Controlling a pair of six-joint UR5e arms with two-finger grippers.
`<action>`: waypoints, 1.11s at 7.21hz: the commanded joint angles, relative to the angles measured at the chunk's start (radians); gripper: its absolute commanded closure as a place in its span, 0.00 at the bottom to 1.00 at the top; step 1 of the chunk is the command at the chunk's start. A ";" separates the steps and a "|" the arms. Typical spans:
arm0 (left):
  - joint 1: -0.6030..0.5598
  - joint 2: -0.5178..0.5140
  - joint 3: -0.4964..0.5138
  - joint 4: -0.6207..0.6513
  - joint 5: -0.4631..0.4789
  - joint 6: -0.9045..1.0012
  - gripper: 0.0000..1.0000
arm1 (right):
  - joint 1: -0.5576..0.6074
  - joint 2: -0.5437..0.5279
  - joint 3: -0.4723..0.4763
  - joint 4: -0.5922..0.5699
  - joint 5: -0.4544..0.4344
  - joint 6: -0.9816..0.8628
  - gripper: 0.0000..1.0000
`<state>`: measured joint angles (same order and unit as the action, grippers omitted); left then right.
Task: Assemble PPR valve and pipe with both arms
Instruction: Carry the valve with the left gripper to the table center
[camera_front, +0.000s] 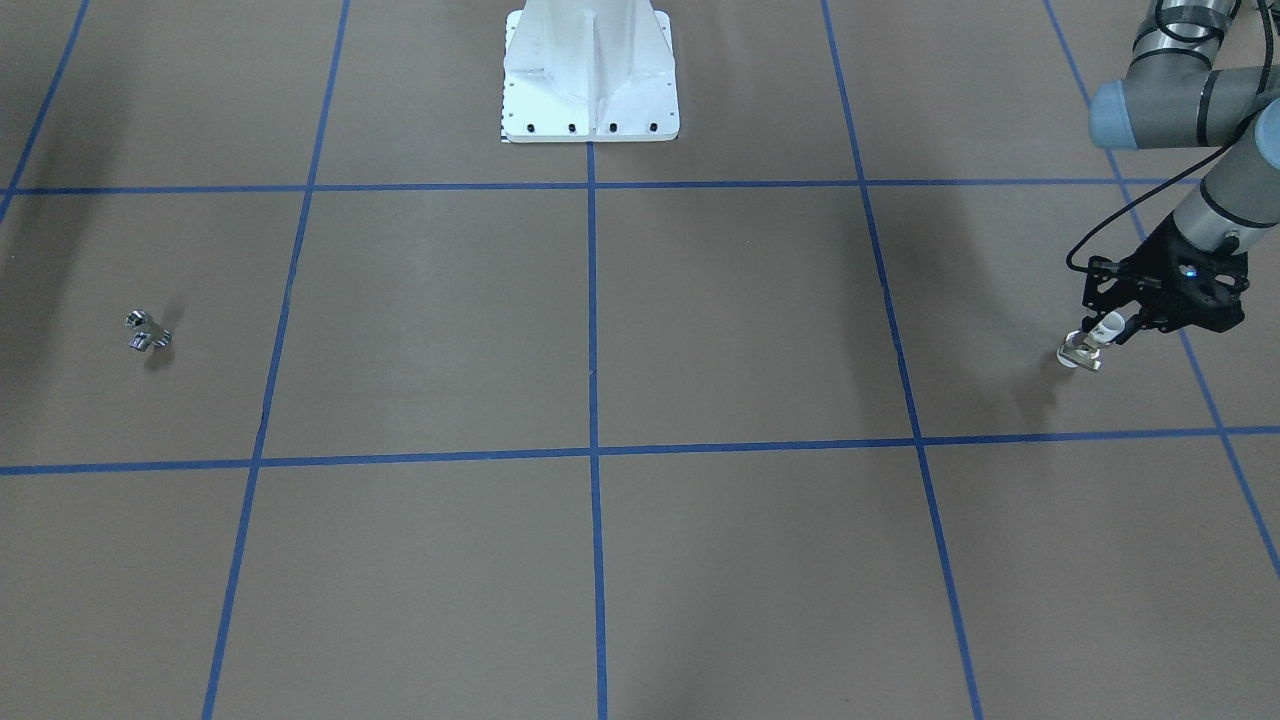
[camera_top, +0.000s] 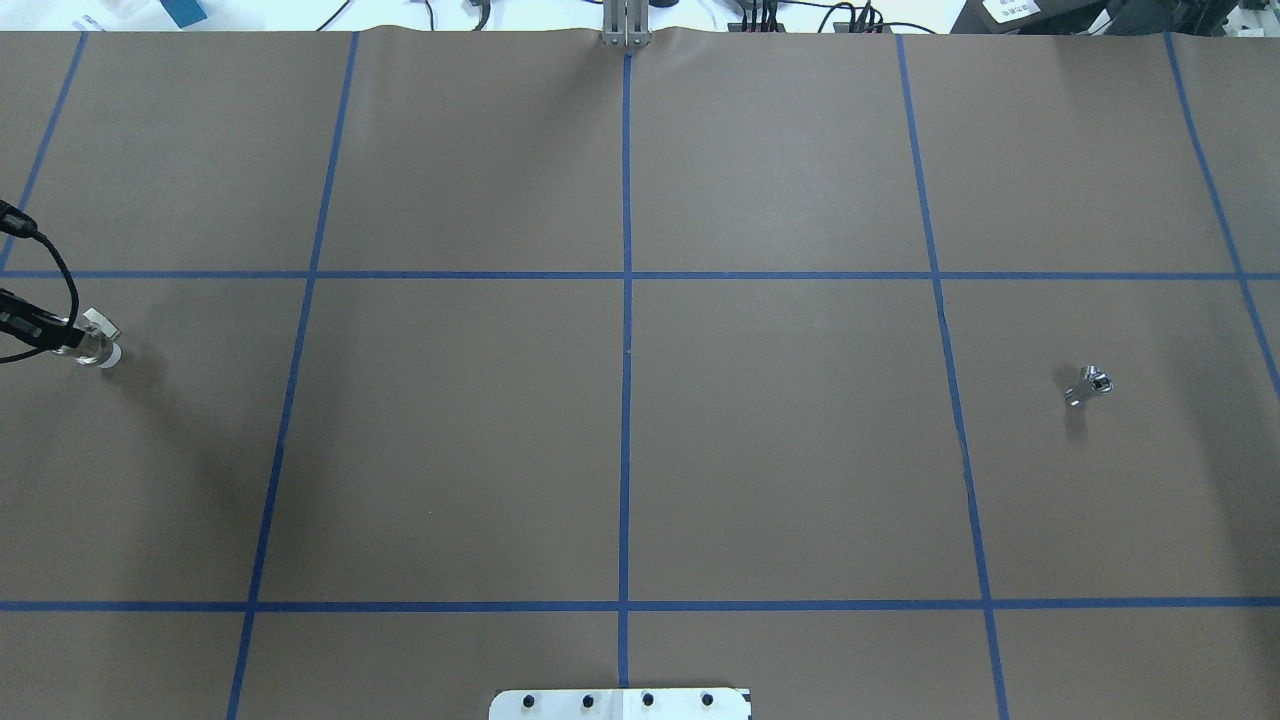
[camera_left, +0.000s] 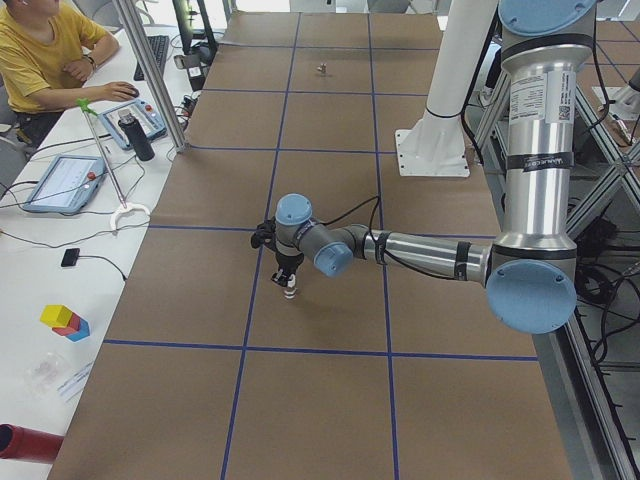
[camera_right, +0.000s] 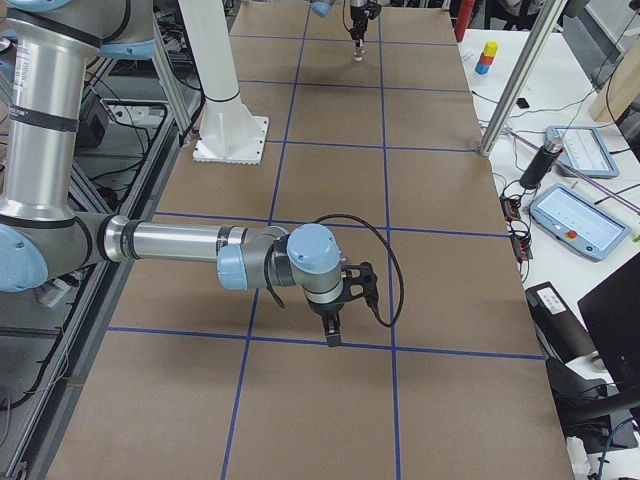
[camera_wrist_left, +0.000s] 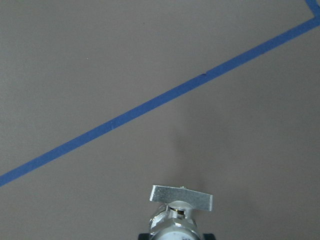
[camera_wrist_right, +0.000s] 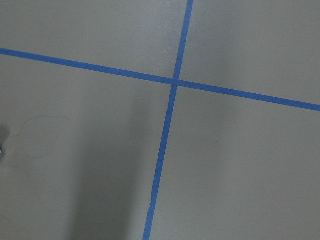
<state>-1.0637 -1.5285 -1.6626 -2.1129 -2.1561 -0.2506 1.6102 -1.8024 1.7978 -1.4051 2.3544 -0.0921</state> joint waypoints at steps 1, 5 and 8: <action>0.001 -0.007 -0.035 0.013 -0.010 -0.002 1.00 | -0.001 0.000 0.000 0.000 -0.001 0.000 0.00; 0.013 -0.261 -0.060 0.201 -0.034 -0.195 1.00 | -0.006 0.000 0.000 0.000 0.000 0.000 0.00; 0.238 -0.512 -0.059 0.362 0.066 -0.479 1.00 | -0.007 0.000 -0.002 0.000 0.000 0.000 0.00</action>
<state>-0.9268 -1.9355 -1.7215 -1.8223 -2.1451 -0.6138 1.6033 -1.8024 1.7966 -1.4051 2.3543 -0.0920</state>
